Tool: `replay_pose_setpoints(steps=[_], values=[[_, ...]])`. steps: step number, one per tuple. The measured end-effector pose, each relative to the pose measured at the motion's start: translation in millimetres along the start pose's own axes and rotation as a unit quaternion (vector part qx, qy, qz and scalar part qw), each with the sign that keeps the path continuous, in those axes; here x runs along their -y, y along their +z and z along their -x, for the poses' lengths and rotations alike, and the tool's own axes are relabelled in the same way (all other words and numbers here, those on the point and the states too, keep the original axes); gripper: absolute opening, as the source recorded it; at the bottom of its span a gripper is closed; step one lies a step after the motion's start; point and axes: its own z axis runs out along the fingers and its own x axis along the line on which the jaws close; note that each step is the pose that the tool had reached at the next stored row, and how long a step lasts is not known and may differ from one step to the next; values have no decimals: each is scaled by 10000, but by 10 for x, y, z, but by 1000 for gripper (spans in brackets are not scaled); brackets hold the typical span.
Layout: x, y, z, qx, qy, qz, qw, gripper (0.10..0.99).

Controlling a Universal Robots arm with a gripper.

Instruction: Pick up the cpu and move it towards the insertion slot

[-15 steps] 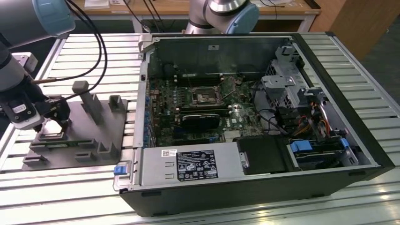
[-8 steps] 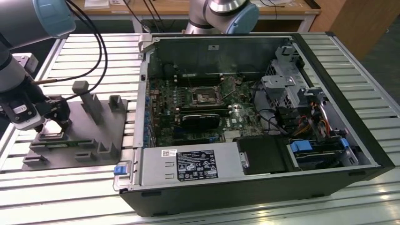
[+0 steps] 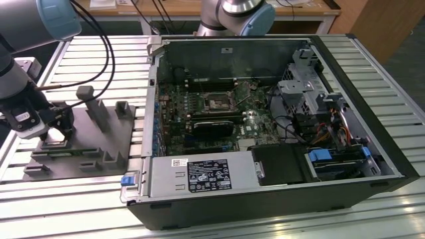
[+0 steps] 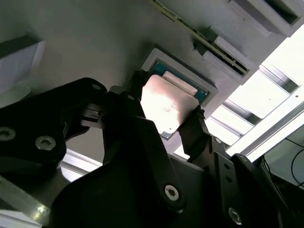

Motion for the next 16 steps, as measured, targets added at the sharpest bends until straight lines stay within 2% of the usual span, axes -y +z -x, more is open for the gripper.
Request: replay_pose_setpoints(steps=[1,3,7,13,16], values=[[0,0,2,0,0,0,10000,565],[0,0,6,0,0,0,10000,553],[-1,-10,7,0,0,0,10000,545],[-5,-100,8,0,0,0,10000,545],[-4,-106,9,1,-1,9,10000,545]])
